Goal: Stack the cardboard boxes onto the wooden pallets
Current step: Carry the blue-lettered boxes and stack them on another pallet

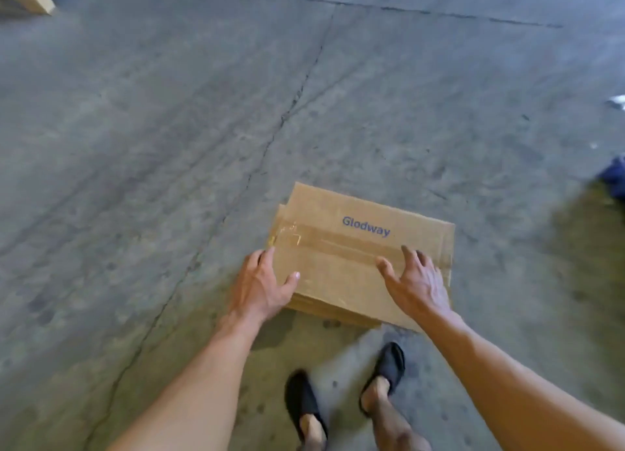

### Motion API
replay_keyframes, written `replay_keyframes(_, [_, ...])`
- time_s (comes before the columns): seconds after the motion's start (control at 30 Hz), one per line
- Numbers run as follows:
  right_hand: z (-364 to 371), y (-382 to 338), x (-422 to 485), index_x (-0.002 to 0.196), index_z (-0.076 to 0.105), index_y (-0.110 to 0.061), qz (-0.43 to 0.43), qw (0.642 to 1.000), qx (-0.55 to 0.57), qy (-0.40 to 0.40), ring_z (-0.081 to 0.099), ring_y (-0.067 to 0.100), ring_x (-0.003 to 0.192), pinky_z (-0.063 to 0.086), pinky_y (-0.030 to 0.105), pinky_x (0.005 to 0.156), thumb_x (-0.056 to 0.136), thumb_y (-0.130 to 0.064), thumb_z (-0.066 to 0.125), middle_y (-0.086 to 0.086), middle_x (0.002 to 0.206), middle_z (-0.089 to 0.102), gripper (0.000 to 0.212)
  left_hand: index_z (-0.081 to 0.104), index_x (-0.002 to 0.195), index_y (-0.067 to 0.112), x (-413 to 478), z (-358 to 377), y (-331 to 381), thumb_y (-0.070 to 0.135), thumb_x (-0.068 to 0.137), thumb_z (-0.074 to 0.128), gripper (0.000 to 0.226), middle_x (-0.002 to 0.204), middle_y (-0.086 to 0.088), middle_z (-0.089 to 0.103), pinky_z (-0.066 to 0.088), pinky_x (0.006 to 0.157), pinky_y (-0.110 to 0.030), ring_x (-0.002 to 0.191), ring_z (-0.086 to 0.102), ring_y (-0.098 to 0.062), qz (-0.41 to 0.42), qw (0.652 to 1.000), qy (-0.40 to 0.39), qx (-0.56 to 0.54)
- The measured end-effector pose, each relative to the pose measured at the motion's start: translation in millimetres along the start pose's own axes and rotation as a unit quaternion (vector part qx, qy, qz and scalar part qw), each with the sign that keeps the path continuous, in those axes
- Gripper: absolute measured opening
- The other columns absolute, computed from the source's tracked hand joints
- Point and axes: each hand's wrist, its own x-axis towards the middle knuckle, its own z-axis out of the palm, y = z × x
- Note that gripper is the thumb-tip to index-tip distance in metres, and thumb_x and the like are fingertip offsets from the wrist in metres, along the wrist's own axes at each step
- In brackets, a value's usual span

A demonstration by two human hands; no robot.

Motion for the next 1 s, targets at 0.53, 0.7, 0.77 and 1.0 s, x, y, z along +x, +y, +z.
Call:
replay_keyframes(0.53, [131,166,29,0.152,0.035,-0.014,0.247,0.959,0.128,0.045,0.043,0.034,0.139,0.033,0.043,0.113,0.086,-0.072,0.056,0.015,0.152,0.045,0.091,0.037,0.148,0.000,92,149,-106,0.054,0.068,0.085,0.107,0.146,-0.023,0.046,0.038,0.109,-0.043,0.134,0.045,-0.036,-0.041,0.994,0.008,-0.102])
replay_keyframes(0.7, [148,188,40,0.125,0.062,-0.021,0.241,0.917,0.317,0.042,0.065,0.013,0.096,0.051,0.030,0.080,0.067,-0.069,0.080,-0.002,0.109,0.070,0.078,0.049,0.131,0.013,116,152,-120,0.051,0.046,0.097,0.105,0.115,-0.003,0.065,0.047,0.084,-0.033,0.099,0.062,-0.021,-0.063,0.969,-0.041,-0.233])
replay_keyframes(0.77, [149,189,41,0.120,0.058,-0.027,0.224,0.891,0.395,0.031,0.060,0.002,0.089,0.048,0.028,0.076,0.067,-0.061,0.082,-0.012,0.104,0.067,0.067,0.059,0.122,0.025,125,156,-126,0.063,0.028,0.096,0.107,0.108,0.003,0.072,0.055,0.087,-0.039,0.097,0.069,-0.019,-0.085,0.949,-0.064,-0.297])
replay_keyframes(1.0, [146,187,37,0.136,0.049,-0.036,0.210,0.845,0.486,0.076,0.058,0.003,0.095,0.049,0.044,0.092,0.062,-0.058,0.082,-0.017,0.106,0.060,0.084,0.059,0.120,0.032,114,151,-113,0.039,0.042,0.099,0.089,0.104,0.007,0.074,0.061,0.067,-0.033,0.096,0.071,-0.014,-0.087,0.910,-0.102,-0.392])
